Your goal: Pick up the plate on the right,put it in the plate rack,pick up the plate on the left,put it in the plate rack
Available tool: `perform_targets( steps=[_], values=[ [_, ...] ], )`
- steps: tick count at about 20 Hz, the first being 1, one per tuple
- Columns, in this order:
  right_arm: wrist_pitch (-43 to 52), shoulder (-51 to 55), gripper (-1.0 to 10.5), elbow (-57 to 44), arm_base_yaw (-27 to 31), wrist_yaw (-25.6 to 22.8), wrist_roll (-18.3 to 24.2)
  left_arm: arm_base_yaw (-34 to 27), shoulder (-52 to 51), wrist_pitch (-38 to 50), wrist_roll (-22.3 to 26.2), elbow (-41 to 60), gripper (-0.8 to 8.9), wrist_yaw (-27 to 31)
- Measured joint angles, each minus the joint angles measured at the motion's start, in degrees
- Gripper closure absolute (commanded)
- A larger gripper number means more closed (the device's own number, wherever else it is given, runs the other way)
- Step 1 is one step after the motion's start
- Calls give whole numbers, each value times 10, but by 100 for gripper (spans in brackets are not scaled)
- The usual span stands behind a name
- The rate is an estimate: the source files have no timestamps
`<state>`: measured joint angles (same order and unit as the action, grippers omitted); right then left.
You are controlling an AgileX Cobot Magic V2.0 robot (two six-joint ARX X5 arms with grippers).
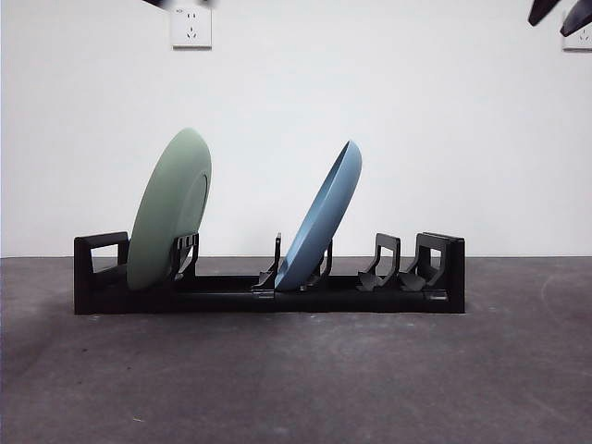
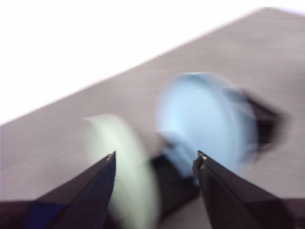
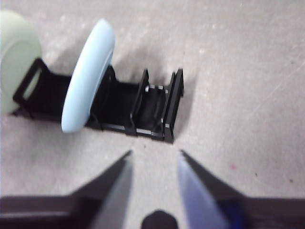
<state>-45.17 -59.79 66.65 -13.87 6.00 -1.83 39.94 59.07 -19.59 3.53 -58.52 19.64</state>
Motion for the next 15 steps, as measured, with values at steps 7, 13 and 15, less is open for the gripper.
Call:
perform_targets(
  steps=[7, 13, 15],
  values=[
    [54, 46, 963, -56, 0, 0, 24, -112, -92, -168, 21, 4, 822, -47],
    [225, 184, 962, -251, 0, -4, -3, -181, -192, -96, 24, 118, 822, -139],
    [245, 232, 958, -302, 0, -4, -10, -189, -246, -75, 17, 177, 822, -153]
  ],
)
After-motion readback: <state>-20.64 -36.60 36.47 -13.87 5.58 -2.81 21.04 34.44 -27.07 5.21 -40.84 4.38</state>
